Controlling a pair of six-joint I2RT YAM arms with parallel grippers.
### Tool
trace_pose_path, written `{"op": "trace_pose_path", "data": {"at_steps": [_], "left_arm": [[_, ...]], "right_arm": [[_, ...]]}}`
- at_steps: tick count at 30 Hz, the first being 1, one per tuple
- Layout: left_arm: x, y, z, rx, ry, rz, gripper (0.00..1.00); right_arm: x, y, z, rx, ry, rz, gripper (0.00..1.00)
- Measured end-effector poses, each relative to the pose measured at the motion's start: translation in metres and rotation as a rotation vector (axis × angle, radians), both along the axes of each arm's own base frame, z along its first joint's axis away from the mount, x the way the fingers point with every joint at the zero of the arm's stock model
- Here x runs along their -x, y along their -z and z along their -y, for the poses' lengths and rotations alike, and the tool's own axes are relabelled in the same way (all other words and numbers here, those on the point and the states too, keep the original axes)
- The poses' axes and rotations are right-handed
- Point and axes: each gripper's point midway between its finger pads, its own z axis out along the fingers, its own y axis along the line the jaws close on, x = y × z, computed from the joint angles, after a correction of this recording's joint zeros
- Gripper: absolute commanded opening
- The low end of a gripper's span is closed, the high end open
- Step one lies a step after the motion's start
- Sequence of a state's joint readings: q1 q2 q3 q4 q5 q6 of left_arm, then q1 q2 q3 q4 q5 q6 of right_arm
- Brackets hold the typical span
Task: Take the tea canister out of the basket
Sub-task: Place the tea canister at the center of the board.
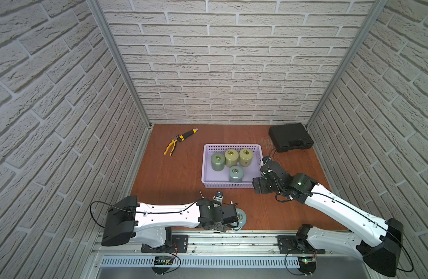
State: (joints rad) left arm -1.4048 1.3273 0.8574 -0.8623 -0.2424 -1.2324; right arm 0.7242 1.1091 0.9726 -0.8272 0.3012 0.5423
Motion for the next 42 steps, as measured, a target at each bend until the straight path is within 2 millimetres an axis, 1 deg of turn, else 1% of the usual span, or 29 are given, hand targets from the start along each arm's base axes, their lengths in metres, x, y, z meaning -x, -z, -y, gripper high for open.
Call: {"op": "trace_pose_path", "data": {"at_steps": [3,13,21,27,33,38,42], "left_arm": [[0.0,0.0,0.0,0.0,0.0,-0.001,0.96],[0.0,-0.003,-0.001,0.013,-0.019,0.007,0.98],[-0.004,-0.016,-0.004,0.044,-0.024,0.039,0.98],[-0.01,-0.033,-0.005,0.08,-0.029,0.079,0.98],[-0.023,-0.053,-0.01,0.124,-0.05,0.132,0.98],[-0.037,-0.067,-0.019,0.145,-0.076,0.179,0.98],[-0.044,-0.073,-0.03,0.14,-0.092,0.206,0.98]], "right_arm": [[0.0,0.0,0.0,0.001,0.0,0.0,1.0],[0.0,0.0,0.0,0.0,0.0,0.0,1.0],[0.0,0.0,-0.001,-0.002,-0.002,-0.001,1.0],[-0.002,0.004,-0.005,0.004,-0.012,-0.017,1.0],[-0.006,0.01,-0.015,0.003,-0.046,-0.048,1.0],[-0.015,0.006,-0.032,-0.014,-0.087,-0.062,1.0],[-0.022,0.006,-0.048,-0.024,-0.133,-0.086,1.0]]}}
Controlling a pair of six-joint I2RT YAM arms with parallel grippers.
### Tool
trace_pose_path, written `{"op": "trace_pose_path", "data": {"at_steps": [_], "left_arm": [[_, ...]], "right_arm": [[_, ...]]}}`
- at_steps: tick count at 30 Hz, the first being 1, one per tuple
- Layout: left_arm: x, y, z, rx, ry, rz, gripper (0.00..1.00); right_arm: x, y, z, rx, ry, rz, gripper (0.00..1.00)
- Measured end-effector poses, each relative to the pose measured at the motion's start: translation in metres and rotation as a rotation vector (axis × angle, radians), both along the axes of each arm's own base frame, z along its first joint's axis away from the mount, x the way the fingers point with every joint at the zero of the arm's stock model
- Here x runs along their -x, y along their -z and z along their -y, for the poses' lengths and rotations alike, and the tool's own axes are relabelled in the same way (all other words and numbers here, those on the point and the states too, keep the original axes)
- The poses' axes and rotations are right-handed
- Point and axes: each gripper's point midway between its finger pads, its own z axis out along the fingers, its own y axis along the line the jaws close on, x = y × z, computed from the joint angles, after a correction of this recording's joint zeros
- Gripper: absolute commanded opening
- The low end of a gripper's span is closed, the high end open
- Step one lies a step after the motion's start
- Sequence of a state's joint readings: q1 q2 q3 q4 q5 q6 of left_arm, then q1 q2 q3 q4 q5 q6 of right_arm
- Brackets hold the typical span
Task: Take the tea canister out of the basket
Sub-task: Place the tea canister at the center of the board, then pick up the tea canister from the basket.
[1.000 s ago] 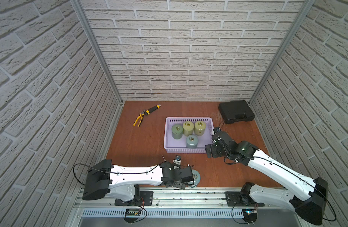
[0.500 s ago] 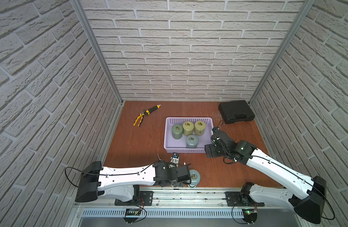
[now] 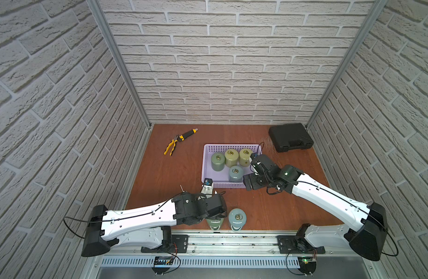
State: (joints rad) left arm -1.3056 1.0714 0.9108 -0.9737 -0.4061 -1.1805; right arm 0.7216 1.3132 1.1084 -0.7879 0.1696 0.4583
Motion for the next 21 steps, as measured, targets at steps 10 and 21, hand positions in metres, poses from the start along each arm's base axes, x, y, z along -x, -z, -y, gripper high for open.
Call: {"op": "trace_pose_path", "data": {"at_steps": [10,21], "left_arm": [[-0.021,-0.023,-0.026,0.048,-0.079,0.087,0.98],[-0.032,-0.028,-0.042,0.046,-0.124,0.133,0.98]], "right_arm": [[-0.018,0.007,-0.03,-0.005,-0.084,-0.056,1.0],[-0.043,0.023,-0.043,0.051,-0.1,-0.113,1.0]]}}
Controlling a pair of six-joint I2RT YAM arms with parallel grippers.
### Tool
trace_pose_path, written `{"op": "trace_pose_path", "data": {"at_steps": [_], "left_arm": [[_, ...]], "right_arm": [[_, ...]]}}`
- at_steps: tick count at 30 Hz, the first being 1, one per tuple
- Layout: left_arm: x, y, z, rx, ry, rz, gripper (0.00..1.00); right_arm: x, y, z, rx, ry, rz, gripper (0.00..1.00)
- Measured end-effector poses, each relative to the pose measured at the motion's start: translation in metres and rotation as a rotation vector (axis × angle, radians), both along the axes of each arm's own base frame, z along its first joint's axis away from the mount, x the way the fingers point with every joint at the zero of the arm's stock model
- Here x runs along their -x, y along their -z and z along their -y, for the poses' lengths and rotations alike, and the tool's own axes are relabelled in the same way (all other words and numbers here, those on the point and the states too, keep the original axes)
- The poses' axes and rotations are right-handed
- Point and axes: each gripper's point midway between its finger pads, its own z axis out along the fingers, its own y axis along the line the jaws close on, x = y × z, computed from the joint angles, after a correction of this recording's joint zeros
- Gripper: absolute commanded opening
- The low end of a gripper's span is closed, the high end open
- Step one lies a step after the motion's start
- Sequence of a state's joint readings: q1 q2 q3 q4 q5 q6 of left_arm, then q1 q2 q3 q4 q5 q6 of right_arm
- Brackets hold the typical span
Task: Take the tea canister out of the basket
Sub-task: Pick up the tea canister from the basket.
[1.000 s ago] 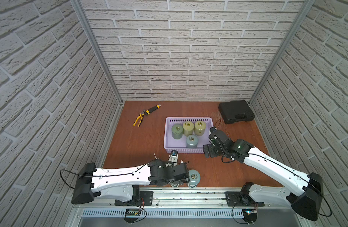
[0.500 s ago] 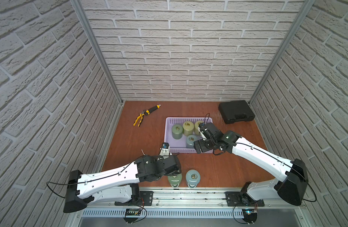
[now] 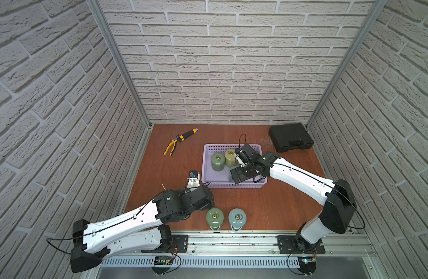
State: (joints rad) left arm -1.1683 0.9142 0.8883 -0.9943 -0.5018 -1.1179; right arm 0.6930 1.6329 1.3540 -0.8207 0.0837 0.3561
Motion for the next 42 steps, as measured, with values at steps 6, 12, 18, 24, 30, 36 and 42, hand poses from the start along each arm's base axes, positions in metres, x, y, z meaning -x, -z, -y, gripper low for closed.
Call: {"op": "trace_pose_path", "data": {"at_steps": [6,12,18,24,30,36,42], "left_arm": [[-0.002,0.0,-0.002,-0.006,-0.008,0.006,0.98],[-0.005,-0.001,-0.005,-0.009,-0.022,0.009,0.98],[-0.006,-0.001,-0.006,-0.008,-0.029,0.01,0.98],[-0.007,0.0,-0.009,-0.01,-0.039,0.01,0.98],[-0.008,0.0,-0.011,-0.01,-0.048,0.01,0.98],[-0.009,0.002,-0.012,-0.013,-0.054,0.009,0.98],[-0.009,0.002,-0.014,-0.012,-0.061,0.008,0.98]], "right_arm": [[-0.012,0.01,-0.004,0.023,0.0,-0.026,1.0],[-0.022,0.018,-0.01,0.038,-0.005,-0.043,1.0],[-0.027,0.028,-0.013,0.054,-0.005,-0.07,1.0],[-0.03,0.039,-0.014,0.076,0.0,-0.096,1.0],[-0.033,0.048,-0.012,0.093,0.007,-0.116,1.0],[-0.035,0.055,-0.011,0.107,0.012,-0.13,0.98],[-0.038,0.059,-0.012,0.114,0.014,-0.135,0.94]]}}
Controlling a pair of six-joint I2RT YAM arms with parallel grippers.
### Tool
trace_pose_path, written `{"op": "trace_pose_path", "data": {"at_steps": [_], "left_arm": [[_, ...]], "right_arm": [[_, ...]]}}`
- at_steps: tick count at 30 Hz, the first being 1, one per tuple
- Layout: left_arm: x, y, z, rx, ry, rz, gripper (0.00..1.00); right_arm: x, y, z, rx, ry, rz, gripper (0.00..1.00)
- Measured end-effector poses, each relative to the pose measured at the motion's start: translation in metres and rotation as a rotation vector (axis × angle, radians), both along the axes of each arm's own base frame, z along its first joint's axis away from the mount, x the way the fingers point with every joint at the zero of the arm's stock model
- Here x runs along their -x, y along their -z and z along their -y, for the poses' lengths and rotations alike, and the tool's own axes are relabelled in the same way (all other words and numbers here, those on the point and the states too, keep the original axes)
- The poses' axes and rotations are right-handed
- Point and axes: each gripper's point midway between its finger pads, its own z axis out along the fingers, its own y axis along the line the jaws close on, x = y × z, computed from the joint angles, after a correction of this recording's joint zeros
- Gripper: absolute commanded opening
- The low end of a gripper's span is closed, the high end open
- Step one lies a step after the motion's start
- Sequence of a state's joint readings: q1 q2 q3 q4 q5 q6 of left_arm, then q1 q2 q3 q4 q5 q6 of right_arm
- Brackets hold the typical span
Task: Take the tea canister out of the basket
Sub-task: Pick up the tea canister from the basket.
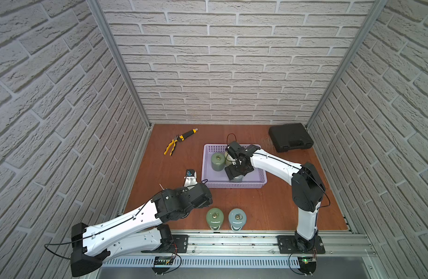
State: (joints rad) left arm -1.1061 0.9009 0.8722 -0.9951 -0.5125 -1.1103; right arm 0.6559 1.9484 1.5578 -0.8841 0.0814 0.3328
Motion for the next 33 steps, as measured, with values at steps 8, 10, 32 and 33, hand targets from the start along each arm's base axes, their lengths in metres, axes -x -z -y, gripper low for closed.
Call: {"op": "trace_pose_path", "data": {"at_steps": [8,10,32,33], "left_arm": [[-0.001,0.0,-0.001,0.0,-0.006,0.0,0.98],[-0.001,0.0,-0.002,0.003,-0.006,0.001,0.98],[0.002,0.001,-0.007,0.017,-0.006,0.009,0.98],[0.002,0.001,-0.007,0.018,-0.006,0.009,0.98]], "right_arm": [[0.001,0.007,0.001,0.013,0.0,-0.018,0.77],[0.001,0.007,0.001,0.014,0.001,-0.018,0.7],[0.004,-0.007,0.013,0.064,0.011,-0.037,0.53],[0.003,-0.009,0.013,0.063,0.012,-0.033,0.53]]}}
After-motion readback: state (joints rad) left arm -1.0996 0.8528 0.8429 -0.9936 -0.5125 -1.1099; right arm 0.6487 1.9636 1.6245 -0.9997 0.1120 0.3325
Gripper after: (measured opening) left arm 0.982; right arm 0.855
